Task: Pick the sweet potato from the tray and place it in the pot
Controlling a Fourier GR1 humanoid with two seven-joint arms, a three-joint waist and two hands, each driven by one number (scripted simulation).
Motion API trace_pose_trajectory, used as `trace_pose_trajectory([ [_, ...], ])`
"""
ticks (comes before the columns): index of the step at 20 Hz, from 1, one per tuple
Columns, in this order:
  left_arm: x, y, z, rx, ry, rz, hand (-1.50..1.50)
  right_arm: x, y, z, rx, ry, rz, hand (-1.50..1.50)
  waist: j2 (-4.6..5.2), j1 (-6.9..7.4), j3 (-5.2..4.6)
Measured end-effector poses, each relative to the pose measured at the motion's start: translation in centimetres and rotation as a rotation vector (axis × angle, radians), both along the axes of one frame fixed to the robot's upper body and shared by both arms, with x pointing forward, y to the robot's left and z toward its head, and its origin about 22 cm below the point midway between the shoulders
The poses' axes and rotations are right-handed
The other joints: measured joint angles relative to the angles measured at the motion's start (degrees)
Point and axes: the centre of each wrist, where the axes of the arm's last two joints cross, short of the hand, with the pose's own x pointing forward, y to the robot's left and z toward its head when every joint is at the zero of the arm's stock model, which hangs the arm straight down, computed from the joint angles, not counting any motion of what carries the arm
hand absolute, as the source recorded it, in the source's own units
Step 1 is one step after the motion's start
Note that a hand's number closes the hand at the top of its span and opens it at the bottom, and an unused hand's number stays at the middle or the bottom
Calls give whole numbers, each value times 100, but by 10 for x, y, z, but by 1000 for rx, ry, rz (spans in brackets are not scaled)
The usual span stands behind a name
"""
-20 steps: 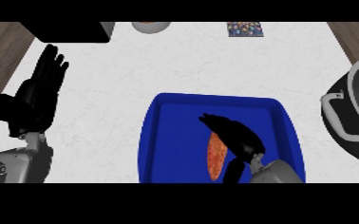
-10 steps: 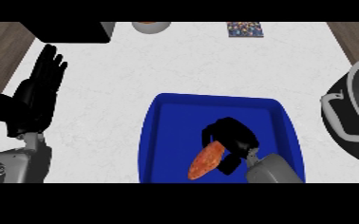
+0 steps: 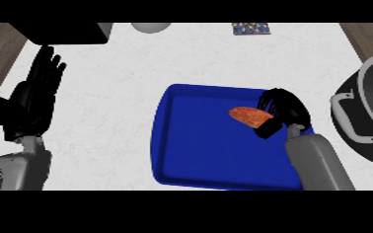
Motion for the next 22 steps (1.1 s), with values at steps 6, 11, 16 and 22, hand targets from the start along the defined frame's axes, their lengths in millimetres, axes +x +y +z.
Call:
trace_pose_trajectory([
  [6, 2, -9, 4, -2, -17, -43, 0, 41, -43, 44, -12, -53, -580, 150, 87, 322, -1],
  [11, 7, -23, 6, -3, -26, -92, 0, 72, -64, 100, -99, -226, -938, 150, 120, 582, -10],
  [16, 10, -29, 9, 3, -30, -118, 0, 88, -83, 145, -290, -439, -1111, 150, 120, 712, -19],
  [22, 12, -33, 10, 1, -23, -127, 0, 98, -92, 173, -515, -602, -1215, 150, 89, 721, -12],
])
